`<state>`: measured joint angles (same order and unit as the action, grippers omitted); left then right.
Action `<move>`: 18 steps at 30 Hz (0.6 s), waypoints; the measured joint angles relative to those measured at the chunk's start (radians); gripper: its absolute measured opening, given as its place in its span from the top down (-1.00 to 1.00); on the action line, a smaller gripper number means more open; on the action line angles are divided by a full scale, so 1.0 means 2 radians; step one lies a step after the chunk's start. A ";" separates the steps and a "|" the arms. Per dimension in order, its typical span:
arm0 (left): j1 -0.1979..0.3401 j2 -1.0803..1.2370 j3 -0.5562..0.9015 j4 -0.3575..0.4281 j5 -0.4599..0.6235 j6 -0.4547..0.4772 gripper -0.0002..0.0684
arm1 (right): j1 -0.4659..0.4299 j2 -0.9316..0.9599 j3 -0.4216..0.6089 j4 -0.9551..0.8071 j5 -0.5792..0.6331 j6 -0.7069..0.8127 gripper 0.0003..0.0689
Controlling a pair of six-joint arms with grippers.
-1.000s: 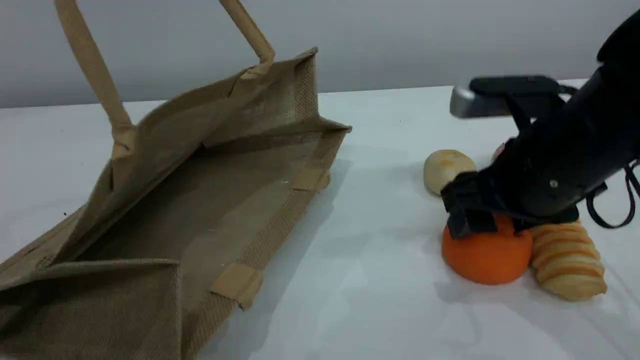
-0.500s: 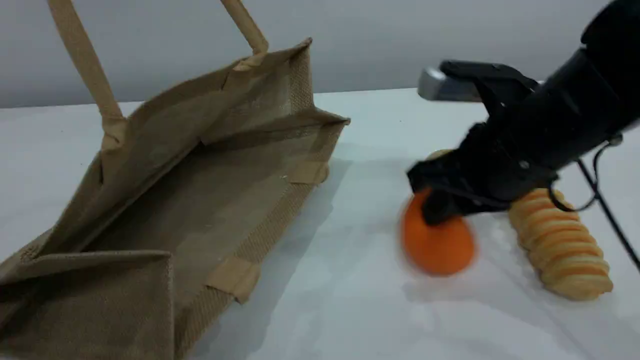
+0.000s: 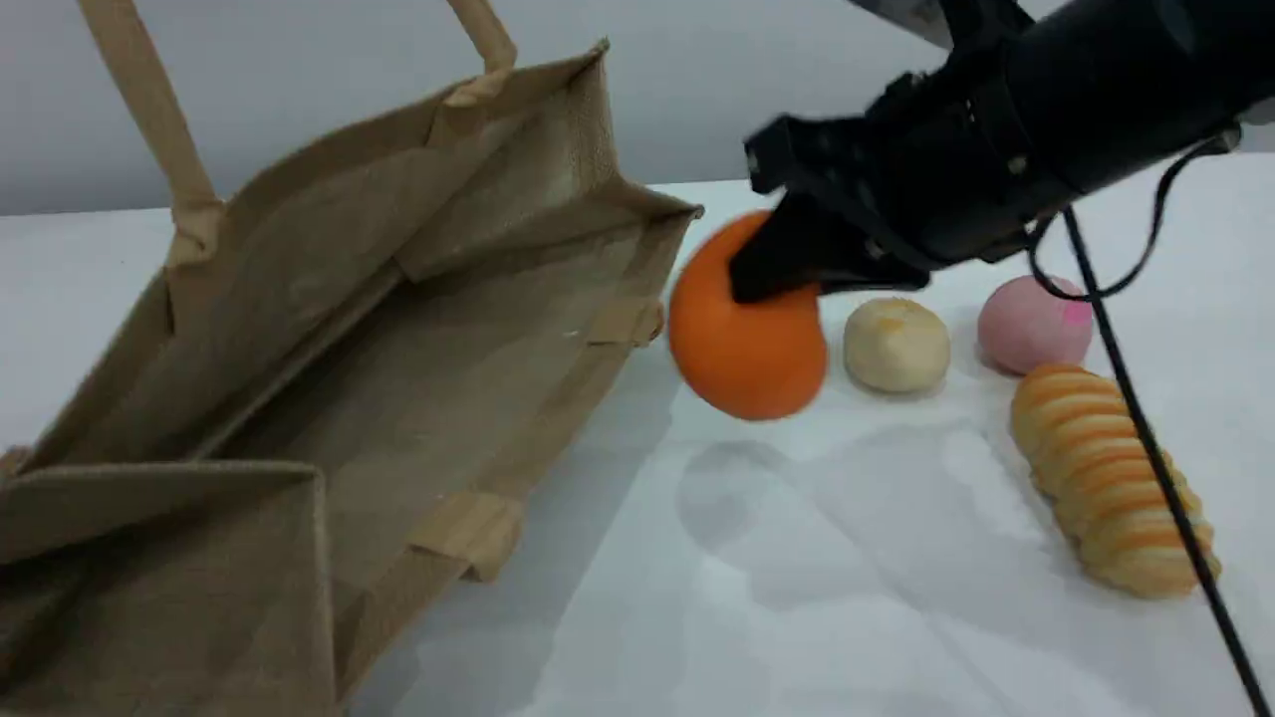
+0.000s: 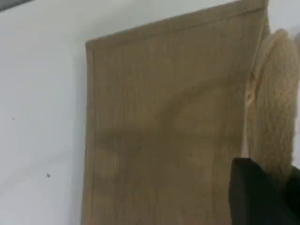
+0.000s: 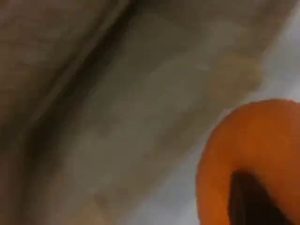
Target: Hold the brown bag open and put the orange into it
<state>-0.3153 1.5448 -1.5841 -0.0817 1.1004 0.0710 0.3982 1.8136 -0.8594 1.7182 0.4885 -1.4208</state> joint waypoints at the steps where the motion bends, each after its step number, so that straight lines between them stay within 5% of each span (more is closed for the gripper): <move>1: 0.000 -0.001 -0.005 0.000 0.001 0.000 0.74 | 0.006 0.000 -0.002 0.008 0.011 -0.010 0.91; 11: 0.000 -0.004 -0.029 -0.001 0.027 0.000 0.74 | 0.108 0.000 -0.078 0.013 -0.034 -0.032 0.91; 18: 0.000 -0.006 -0.029 -0.005 0.027 0.000 0.74 | 0.119 0.000 -0.110 0.013 -0.052 -0.031 0.91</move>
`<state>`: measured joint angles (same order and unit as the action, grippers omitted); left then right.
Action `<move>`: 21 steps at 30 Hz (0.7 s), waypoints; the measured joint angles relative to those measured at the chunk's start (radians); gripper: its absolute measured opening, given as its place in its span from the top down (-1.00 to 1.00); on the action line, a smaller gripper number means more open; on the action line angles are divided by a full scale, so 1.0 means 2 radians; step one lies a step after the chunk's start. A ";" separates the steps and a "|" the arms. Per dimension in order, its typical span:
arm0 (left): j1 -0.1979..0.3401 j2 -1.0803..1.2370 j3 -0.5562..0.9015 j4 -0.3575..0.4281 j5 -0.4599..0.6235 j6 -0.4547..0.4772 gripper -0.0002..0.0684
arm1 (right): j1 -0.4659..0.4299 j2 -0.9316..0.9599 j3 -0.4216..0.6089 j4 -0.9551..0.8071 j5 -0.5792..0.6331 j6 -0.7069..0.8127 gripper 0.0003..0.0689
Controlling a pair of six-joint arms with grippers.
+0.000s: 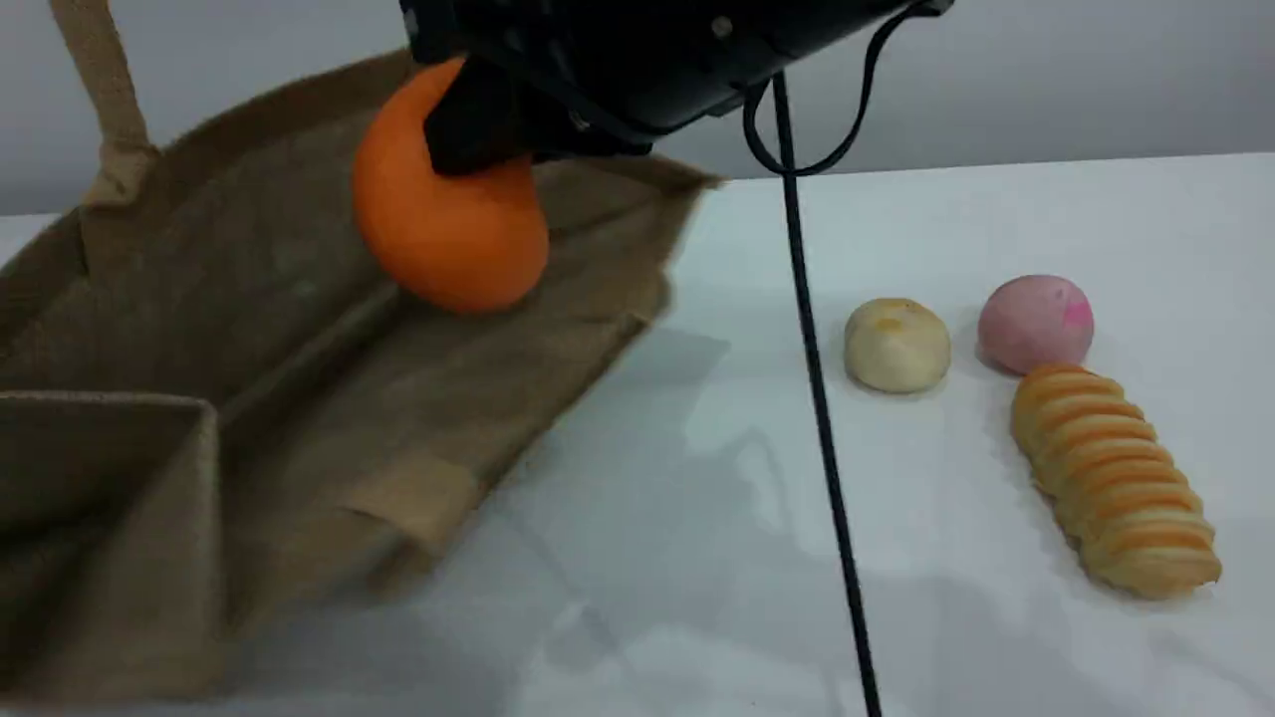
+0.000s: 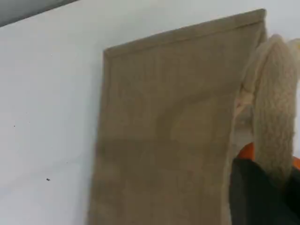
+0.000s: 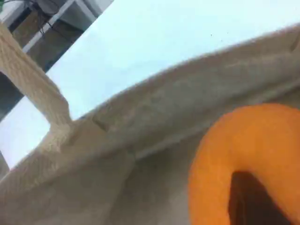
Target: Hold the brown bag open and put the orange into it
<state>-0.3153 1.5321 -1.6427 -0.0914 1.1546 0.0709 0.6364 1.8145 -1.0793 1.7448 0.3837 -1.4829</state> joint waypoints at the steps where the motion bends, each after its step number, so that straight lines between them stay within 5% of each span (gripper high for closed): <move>1: 0.000 0.000 0.000 0.000 0.000 0.000 0.74 | 0.000 0.000 0.000 0.000 -0.001 0.000 0.91; 21: 0.000 0.000 0.000 -0.026 -0.006 0.003 0.74 | 0.001 0.058 -0.030 0.000 -0.001 -0.001 0.91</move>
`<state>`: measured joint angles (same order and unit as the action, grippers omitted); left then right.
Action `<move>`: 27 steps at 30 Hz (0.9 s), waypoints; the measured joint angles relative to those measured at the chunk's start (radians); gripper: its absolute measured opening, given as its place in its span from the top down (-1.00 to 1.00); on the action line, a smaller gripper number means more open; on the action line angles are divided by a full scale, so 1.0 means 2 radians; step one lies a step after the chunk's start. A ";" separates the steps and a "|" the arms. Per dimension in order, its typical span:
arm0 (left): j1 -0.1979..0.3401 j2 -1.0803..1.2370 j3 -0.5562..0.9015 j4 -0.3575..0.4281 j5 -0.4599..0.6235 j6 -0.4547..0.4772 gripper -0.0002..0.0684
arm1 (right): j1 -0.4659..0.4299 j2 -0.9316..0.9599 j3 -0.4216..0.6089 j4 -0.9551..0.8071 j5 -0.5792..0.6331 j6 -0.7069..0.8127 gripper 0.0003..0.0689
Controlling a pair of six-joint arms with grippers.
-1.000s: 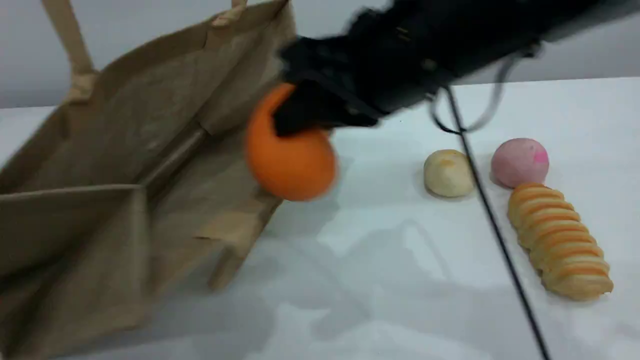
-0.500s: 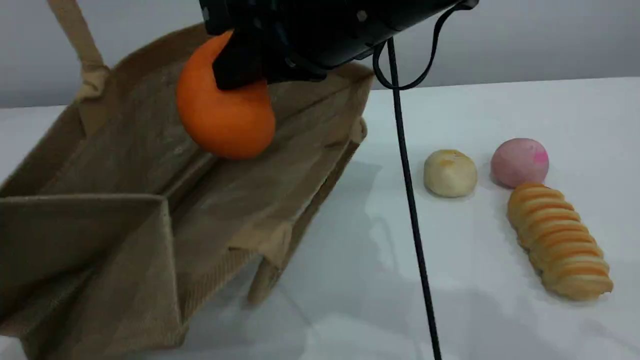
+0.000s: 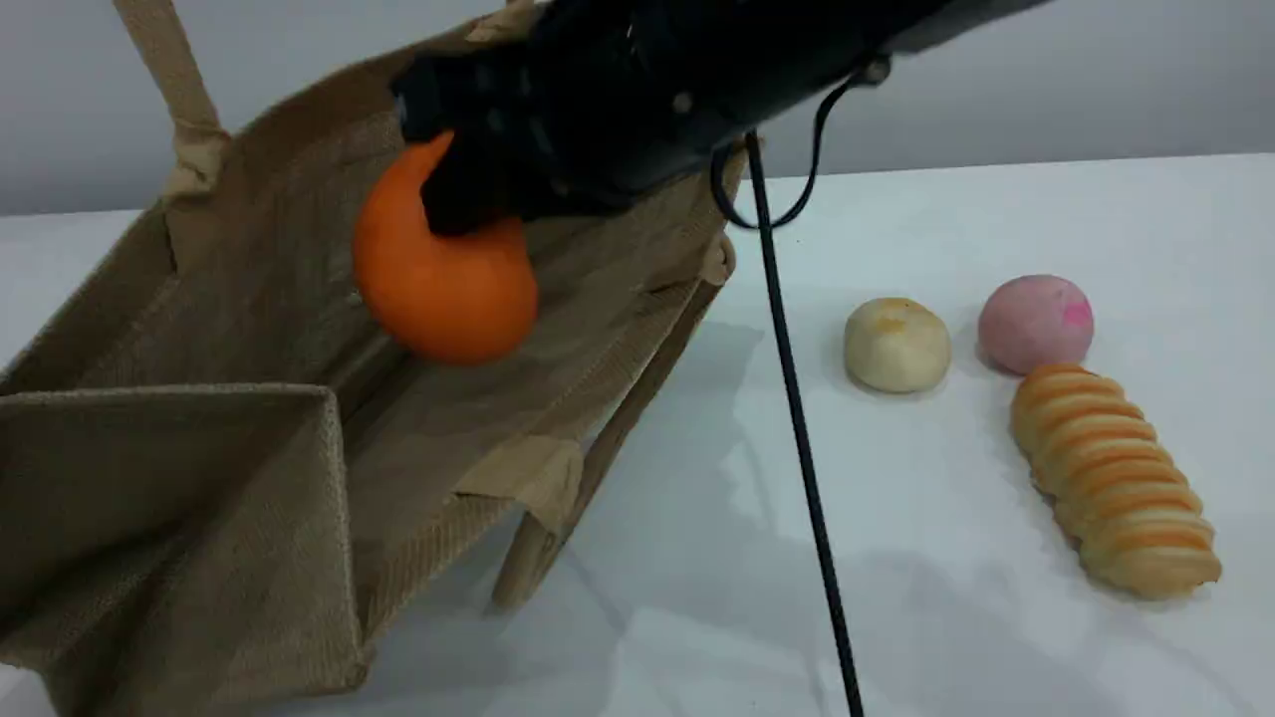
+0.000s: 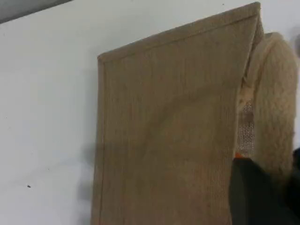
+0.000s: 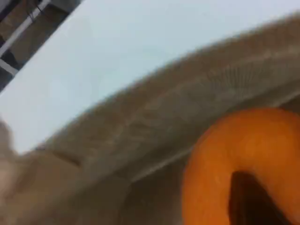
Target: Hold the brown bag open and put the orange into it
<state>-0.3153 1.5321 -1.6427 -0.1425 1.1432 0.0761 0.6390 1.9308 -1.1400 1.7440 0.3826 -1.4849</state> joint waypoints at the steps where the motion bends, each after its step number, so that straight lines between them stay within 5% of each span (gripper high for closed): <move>1: 0.000 0.000 0.000 0.000 0.000 0.000 0.74 | 0.000 0.005 -0.003 0.000 -0.001 0.000 0.91; 27: 0.000 0.000 0.000 -0.034 -0.001 0.027 0.74 | 0.021 0.028 -0.027 0.000 0.003 0.004 0.89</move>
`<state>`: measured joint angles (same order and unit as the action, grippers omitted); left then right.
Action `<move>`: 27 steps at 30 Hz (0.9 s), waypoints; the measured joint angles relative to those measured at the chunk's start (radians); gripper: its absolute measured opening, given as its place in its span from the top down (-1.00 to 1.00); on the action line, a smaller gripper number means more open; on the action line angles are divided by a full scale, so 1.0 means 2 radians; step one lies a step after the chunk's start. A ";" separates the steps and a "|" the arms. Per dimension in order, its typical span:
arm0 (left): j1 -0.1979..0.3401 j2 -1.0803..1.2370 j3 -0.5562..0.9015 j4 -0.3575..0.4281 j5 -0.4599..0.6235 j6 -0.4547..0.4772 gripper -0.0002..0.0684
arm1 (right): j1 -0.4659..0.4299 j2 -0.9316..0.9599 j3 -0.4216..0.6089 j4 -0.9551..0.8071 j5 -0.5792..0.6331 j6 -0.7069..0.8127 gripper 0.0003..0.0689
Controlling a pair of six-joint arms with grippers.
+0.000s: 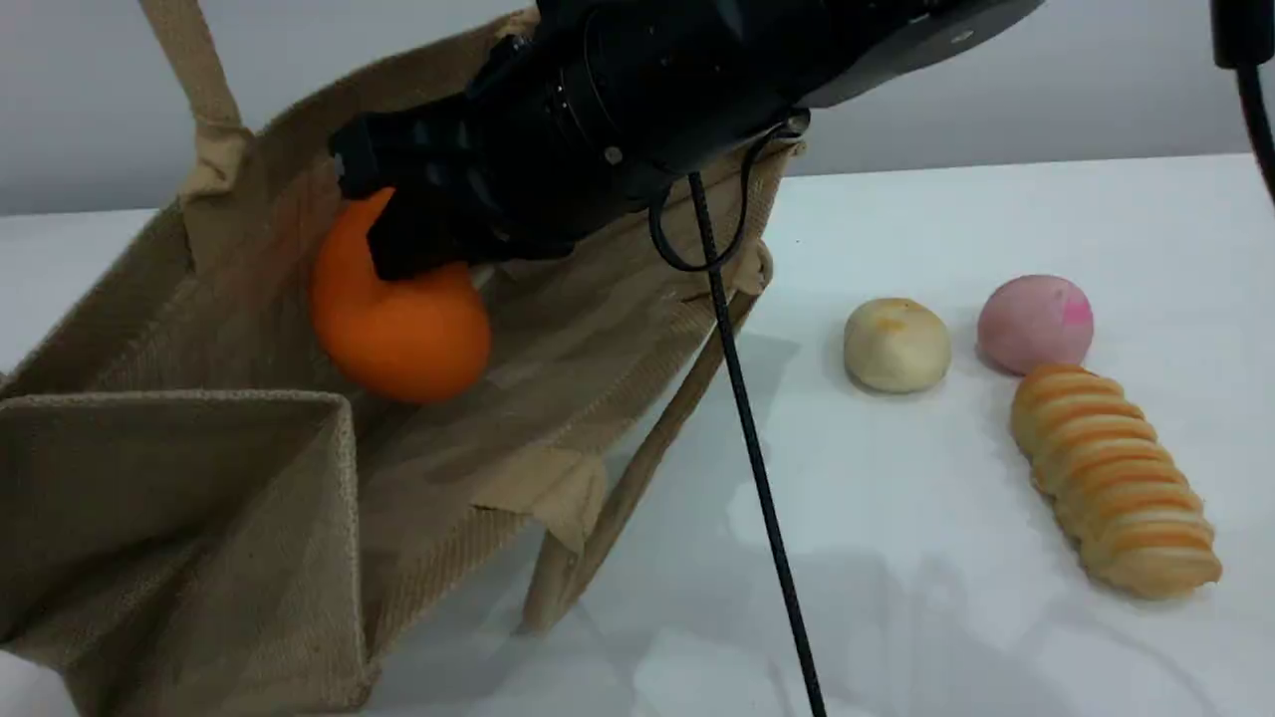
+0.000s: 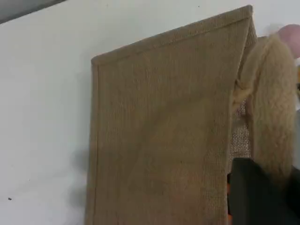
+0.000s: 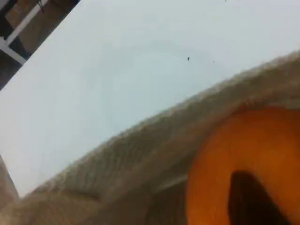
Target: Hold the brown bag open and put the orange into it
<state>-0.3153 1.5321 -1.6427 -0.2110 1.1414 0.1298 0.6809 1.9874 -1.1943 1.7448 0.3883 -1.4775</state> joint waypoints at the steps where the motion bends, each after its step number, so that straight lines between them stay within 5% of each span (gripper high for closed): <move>1: 0.000 0.000 0.000 0.000 0.000 0.000 0.74 | 0.000 0.000 0.000 0.000 0.000 0.000 0.88; 7: 0.000 0.000 0.000 0.000 0.000 0.000 0.74 | 0.000 0.000 0.000 0.000 0.007 -0.011 0.59; 16: 0.000 0.000 0.000 0.002 0.000 0.000 0.74 | -0.001 -0.009 0.000 -0.003 0.009 -0.007 -0.38; 27: 0.000 0.000 0.002 0.015 -0.001 0.001 0.74 | -0.004 -0.061 0.005 -0.162 -0.015 0.091 -0.48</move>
<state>-0.3153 1.5330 -1.6387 -0.1818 1.1386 0.1310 0.6724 1.8648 -1.1833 1.4209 0.3586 -1.2950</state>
